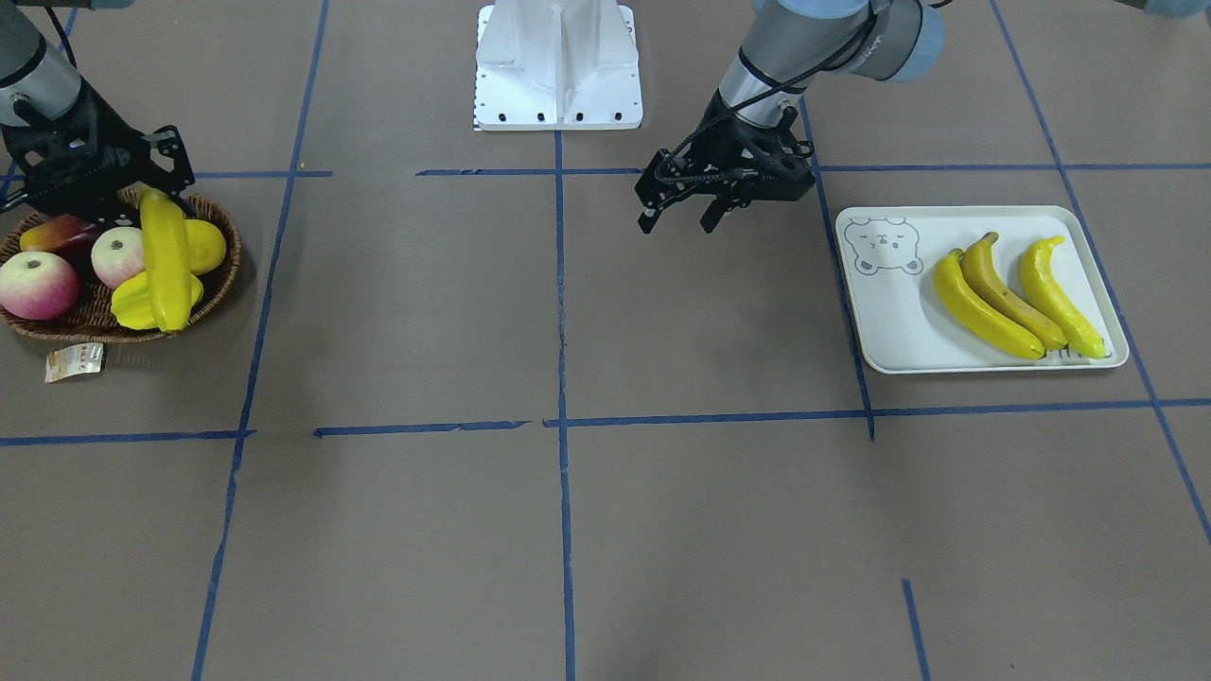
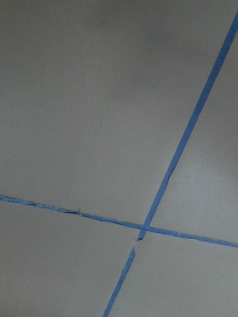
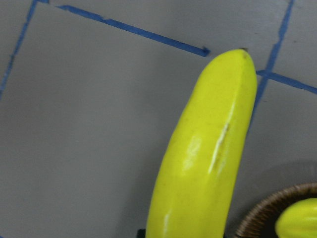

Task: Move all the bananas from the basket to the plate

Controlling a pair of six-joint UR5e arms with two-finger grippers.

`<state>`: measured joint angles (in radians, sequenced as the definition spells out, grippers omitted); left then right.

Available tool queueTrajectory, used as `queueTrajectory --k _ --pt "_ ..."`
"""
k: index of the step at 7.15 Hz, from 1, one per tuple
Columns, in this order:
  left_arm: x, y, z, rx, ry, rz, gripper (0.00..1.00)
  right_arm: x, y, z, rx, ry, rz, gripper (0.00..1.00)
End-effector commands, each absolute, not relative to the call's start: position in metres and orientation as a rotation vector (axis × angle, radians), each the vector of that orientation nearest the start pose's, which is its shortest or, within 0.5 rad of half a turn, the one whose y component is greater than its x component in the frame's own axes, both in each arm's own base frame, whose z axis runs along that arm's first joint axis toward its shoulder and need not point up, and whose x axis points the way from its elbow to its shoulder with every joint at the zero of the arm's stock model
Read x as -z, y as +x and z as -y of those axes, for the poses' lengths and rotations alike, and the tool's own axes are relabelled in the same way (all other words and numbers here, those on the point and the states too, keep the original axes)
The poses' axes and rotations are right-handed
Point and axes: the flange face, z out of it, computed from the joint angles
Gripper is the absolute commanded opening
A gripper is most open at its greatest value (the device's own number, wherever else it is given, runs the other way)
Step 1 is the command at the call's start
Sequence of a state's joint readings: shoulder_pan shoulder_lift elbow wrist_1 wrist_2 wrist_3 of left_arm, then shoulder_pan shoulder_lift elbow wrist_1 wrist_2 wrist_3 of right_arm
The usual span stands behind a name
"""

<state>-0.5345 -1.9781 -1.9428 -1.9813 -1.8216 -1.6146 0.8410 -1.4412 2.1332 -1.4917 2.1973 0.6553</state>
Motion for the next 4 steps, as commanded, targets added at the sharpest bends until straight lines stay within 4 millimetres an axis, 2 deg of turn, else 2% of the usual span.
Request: queueTrajectory --k 1,2,4 --pt "-0.205 0.44 0.387 0.352 0.085 -1.232 0.99 -0.268 -0.334 0.411 0.201 0.163 1.074 0.05" --pt "-0.199 0.44 0.388 0.353 0.087 -1.242 0.99 -0.256 -0.358 0.405 0.174 0.181 1.128 0.06" --pt "-0.187 0.436 0.393 0.371 0.092 -1.265 0.99 -0.246 -0.382 0.391 0.143 0.211 1.22 0.07"
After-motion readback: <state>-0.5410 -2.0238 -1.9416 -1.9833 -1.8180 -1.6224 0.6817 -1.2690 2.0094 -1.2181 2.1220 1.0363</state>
